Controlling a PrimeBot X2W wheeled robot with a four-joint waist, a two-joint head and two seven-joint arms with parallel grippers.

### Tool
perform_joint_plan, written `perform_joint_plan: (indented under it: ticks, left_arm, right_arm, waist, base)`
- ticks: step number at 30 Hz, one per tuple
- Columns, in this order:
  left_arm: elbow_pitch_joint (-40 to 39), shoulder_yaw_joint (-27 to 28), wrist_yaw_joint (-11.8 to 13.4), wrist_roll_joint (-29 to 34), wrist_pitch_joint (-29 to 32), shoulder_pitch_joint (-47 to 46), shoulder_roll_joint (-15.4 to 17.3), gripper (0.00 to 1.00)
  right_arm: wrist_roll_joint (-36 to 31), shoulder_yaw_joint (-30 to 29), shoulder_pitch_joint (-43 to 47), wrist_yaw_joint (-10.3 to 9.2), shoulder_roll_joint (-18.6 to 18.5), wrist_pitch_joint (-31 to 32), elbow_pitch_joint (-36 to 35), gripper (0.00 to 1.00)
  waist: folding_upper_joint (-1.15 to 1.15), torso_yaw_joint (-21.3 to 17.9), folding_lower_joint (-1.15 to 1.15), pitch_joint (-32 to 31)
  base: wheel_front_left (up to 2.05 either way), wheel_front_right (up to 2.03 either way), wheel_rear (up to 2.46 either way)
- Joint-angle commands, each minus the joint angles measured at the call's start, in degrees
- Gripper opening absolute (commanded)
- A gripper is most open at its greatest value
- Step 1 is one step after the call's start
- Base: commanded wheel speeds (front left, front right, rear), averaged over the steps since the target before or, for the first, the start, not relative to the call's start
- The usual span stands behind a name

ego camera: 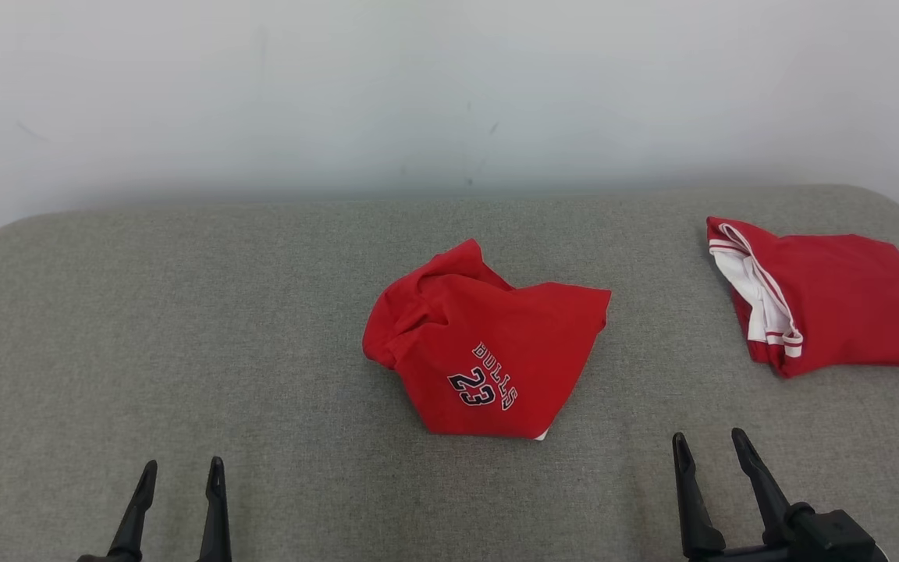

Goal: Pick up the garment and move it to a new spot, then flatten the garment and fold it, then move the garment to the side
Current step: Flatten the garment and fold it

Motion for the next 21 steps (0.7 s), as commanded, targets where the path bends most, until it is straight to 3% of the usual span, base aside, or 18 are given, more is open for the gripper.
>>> perform_joint_plan:
  ticks: [1, 21]
  left_arm:
    - [0.2, 0.0, -0.1, 0.4, -0.2, 0.6, 0.4, 1.0]
    - [-0.2, 0.9, 0.0, 0.6, -0.2, 0.7, 0.3, 1.0]
  right_arm:
    - [0.0, 0.0, 0.5, -0.17, 0.1, -0.2, 0.0, 1.0]
    - [0.1, 0.0, 0.7, -0.17, 0.1, -0.2, 0.1, 1.0]
  waist:
    - [0.0, 0.1, 0.0, 0.0]
    - [0.0, 0.1, 0.0, 0.4]
  base:
    - [0.0, 0.0, 0.0]
    - [0.0, 0.0, 0.0]
